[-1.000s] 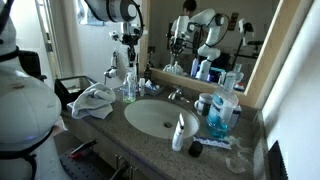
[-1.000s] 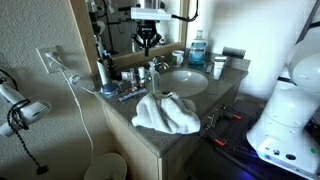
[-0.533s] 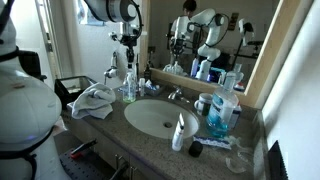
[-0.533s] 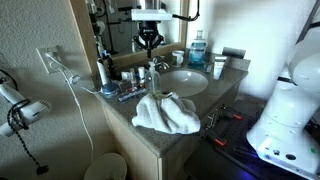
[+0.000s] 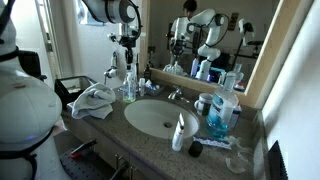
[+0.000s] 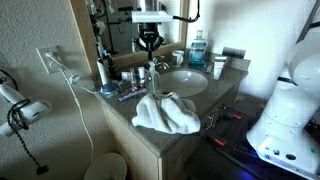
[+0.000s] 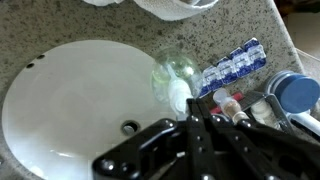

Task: Press the top of the liquid soap bottle

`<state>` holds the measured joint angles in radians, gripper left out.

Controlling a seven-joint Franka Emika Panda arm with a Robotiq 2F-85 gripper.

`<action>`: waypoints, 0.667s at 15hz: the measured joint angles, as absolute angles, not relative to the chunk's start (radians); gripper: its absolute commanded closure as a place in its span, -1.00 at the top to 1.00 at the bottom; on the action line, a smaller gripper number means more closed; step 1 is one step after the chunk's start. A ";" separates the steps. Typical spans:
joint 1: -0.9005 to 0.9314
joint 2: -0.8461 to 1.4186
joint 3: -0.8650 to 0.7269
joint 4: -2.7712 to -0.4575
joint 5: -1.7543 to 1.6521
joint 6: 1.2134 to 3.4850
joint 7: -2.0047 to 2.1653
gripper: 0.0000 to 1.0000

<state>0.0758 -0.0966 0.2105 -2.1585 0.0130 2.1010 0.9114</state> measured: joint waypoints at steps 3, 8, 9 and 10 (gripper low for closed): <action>0.076 -0.096 0.209 -2.167 0.013 2.101 0.911 -0.91; 0.076 -0.096 0.206 -2.169 0.013 2.102 0.912 -0.91; 0.076 -0.096 0.206 -2.169 0.013 2.102 0.912 -0.91; 0.076 -0.095 0.205 -2.170 0.013 2.102 0.912 -0.91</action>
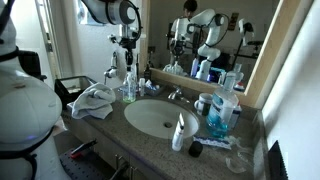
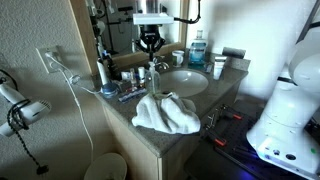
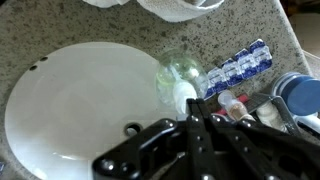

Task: Press the top of the liquid soap bottle

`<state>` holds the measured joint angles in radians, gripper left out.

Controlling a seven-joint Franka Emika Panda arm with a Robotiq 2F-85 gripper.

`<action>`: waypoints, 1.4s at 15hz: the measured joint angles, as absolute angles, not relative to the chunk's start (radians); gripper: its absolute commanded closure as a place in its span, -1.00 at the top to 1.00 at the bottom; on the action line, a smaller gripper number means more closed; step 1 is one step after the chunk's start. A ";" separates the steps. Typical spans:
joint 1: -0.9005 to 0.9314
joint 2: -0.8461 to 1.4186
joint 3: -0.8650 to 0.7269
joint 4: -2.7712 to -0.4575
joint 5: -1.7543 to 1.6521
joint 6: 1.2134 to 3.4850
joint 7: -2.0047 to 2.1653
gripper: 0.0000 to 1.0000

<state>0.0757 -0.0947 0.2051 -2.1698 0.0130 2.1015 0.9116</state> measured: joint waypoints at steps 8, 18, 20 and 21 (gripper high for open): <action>0.076 -0.077 0.199 -2.171 0.013 2.113 0.912 -0.90; 0.081 -0.070 0.199 -2.171 0.011 2.116 0.911 -0.90; 0.082 -0.070 0.198 -2.171 0.004 2.116 0.911 -0.90; 0.082 -0.070 0.198 -2.172 -0.002 2.116 0.911 -0.90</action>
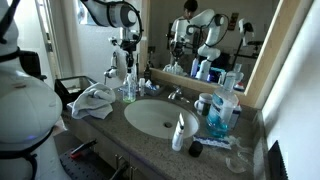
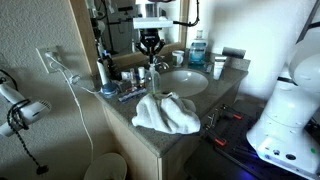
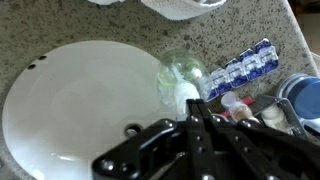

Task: Press the top of the liquid soap bottle

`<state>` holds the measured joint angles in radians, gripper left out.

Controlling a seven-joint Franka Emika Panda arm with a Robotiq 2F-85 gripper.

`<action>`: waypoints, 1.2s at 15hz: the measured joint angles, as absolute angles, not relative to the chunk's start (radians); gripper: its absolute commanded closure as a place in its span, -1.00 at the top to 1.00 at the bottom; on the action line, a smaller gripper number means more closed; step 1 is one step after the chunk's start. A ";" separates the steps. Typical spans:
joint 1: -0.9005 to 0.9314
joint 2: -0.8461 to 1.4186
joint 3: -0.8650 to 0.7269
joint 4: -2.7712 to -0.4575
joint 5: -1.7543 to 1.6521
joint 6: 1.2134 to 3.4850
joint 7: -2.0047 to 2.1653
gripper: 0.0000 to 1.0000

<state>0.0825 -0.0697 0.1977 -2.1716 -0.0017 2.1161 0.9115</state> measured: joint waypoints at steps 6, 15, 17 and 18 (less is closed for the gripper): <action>0.084 -0.069 0.196 -2.173 -0.014 2.118 0.912 -0.90; 0.088 -0.068 0.195 -2.180 -0.013 2.129 0.912 -0.90; 0.088 -0.069 0.194 -2.184 -0.013 2.135 0.912 -0.90; 0.088 -0.069 0.194 -2.186 -0.013 2.138 0.912 -0.90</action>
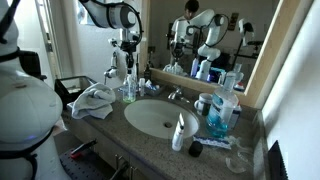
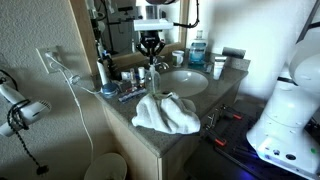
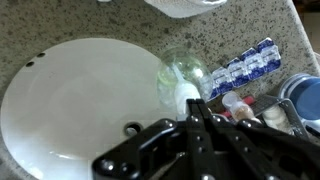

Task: Press the top of the liquid soap bottle

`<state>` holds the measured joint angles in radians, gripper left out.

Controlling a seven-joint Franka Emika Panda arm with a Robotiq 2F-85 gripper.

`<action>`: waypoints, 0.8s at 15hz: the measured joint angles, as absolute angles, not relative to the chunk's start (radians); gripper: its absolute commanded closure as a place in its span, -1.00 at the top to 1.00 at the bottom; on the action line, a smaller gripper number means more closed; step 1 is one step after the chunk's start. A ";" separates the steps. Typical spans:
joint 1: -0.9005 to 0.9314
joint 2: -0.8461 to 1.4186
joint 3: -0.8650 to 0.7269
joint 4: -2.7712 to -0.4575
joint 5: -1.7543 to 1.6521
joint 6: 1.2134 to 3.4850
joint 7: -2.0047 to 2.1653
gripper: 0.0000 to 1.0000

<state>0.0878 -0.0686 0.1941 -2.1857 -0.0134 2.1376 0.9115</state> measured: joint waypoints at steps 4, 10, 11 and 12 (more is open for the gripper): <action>0.088 -0.071 0.194 -2.197 -0.008 2.152 0.912 -0.90; 0.088 -0.085 0.192 -2.224 0.000 2.182 0.913 -0.90; 0.088 -0.088 0.191 -2.229 0.001 2.188 0.913 -0.90; 0.088 -0.091 0.191 -2.234 0.001 2.194 0.915 -0.90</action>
